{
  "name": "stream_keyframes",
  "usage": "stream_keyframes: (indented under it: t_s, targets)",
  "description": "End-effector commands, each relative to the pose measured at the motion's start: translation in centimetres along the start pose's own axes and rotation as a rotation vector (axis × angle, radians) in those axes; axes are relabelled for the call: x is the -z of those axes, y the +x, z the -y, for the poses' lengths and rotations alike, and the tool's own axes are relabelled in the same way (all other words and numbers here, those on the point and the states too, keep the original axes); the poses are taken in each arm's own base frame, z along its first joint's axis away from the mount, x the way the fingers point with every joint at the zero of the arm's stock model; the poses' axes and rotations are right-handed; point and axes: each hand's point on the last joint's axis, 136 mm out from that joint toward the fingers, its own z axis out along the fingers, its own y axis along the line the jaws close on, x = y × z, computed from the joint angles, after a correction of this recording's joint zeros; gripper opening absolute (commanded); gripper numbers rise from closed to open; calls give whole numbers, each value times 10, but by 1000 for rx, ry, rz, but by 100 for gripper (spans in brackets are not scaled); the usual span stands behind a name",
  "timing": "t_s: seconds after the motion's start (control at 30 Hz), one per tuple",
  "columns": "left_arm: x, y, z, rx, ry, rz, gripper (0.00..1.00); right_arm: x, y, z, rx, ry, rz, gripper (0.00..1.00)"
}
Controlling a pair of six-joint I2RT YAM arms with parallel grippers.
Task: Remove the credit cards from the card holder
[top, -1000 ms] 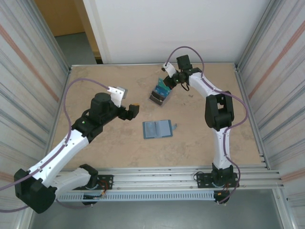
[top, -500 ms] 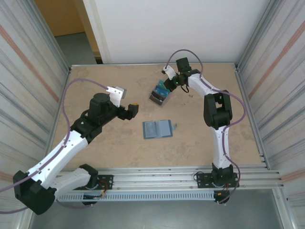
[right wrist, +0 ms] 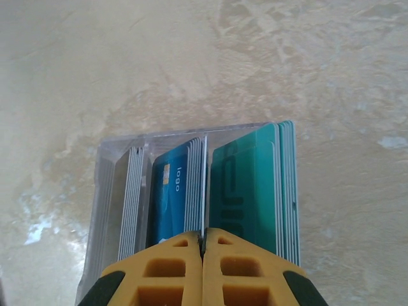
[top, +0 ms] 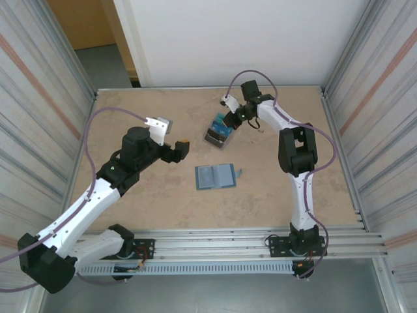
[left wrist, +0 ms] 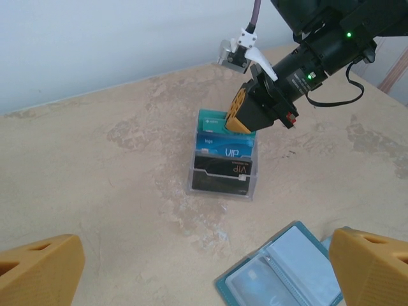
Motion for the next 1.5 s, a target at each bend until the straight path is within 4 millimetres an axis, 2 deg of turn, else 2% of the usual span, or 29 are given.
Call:
stream_keyframes:
  t_s: [0.0, 0.13, 0.27, 0.33, 0.37, 0.47, 0.6, 0.77, 0.9, 1.07, 1.17, 1.3, 1.47]
  targets:
    - [7, -13, -1, 8, -10, 54, 99, 0, 13, -22, 10, -111, -46, 0]
    - [8, -14, 0, 7, -9, 59, 99, 1, 16, -30, 24, -146, -57, 0]
    - [10, -16, 0, 5, -8, 65, 99, -1, 19, -28, 29, -134, -75, 1]
    - [11, -16, 0, 4, -9, 65, 99, 0, 18, -25, 26, -115, -78, 21]
    - [11, -17, 0, 4, -10, 67, 99, 2, 15, -24, 25, -105, -76, 28]
    - [10, -16, -1, 5, -17, 58, 99, 13, 0, -23, 34, -74, -42, 35]
    - [11, -17, -4, 13, -28, 58, 99, 37, -27, -31, 66, -41, 16, 38]
    - [15, -17, -3, 15, -24, 61, 99, 65, -56, -56, 116, -16, 78, 38]
    - [19, -17, -2, 24, -21, 68, 99, 81, -66, -70, 116, 23, 112, 38]
    - [24, -13, -6, 64, -40, 67, 99, 88, -58, -80, -11, 156, 95, 37]
    - [28, -6, -24, 148, -134, 77, 99, 83, -39, -88, -131, 277, 41, 39]
    - [38, 9, -48, 245, -268, 75, 99, 62, 0, -119, -228, 364, -53, 42]
    - [58, 47, -89, 381, -514, 18, 99, 32, 41, -162, -285, 448, -167, 43]
